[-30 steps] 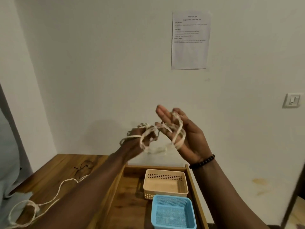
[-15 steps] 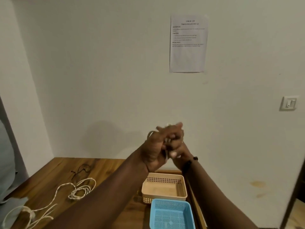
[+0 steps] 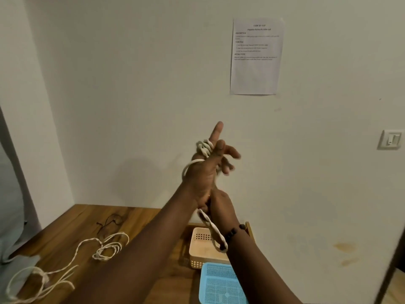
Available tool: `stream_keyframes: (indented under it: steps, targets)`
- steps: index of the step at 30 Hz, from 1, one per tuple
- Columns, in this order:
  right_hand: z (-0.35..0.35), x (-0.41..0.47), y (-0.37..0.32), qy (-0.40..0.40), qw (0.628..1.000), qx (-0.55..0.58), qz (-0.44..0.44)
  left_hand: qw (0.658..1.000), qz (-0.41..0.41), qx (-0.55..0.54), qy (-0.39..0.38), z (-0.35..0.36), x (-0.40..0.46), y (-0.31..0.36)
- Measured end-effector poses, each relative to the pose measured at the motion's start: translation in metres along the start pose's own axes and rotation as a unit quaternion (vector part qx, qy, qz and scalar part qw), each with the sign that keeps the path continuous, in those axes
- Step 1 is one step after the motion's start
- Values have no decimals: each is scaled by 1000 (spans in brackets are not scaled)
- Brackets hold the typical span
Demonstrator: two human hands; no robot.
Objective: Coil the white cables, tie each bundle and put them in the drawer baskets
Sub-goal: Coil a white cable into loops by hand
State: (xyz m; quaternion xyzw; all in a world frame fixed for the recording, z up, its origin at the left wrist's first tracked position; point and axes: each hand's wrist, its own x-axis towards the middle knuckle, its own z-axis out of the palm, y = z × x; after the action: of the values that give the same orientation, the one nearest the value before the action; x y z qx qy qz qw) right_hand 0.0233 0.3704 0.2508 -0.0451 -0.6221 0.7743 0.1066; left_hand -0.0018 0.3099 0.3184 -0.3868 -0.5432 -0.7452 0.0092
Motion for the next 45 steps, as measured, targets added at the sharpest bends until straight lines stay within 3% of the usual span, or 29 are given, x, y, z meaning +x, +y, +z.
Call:
stream_keyframes:
  steps: [3,6,10,13,17,21,24,26,28,30,36,40,45]
  targets:
    - [-10,-6,-13,-131,976,134,114,967,43,240,71,-34,8,-13]
    - [-33,-4,-37,-150,947,259,120,918,0,380,112,-60,-1,-26]
    - [-36,-2,-58,-179,924,328,78,924,-135,355,51,-57,-16,-36]
    - [-37,1,-67,-216,907,358,52,935,-151,316,57,-50,-20,-42]
    - [-45,7,-81,-212,898,385,-24,917,-129,377,14,-58,-15,-48]
    - [-56,13,-81,-170,943,286,-25,937,-99,334,4,-64,-11,-44]
    - [-63,16,-69,-19,1000,6,-21,960,-78,265,55,-70,-10,-45]
    - [-60,16,-54,53,971,-226,-57,966,-73,227,98,-69,-9,-45]
    - [-53,17,-37,25,900,-423,-105,962,-81,233,116,-63,-6,-45]
    - [-43,19,-24,-20,847,-518,-118,950,-97,271,121,-54,-4,-44]
    - [-37,28,-23,28,870,-460,-177,939,-157,296,81,-46,-2,-45]
    - [-45,25,-23,-12,930,-298,-217,926,-200,301,104,-44,0,-40]
    - [-50,31,-20,-16,889,-336,-311,951,-208,225,43,-38,-4,-35]
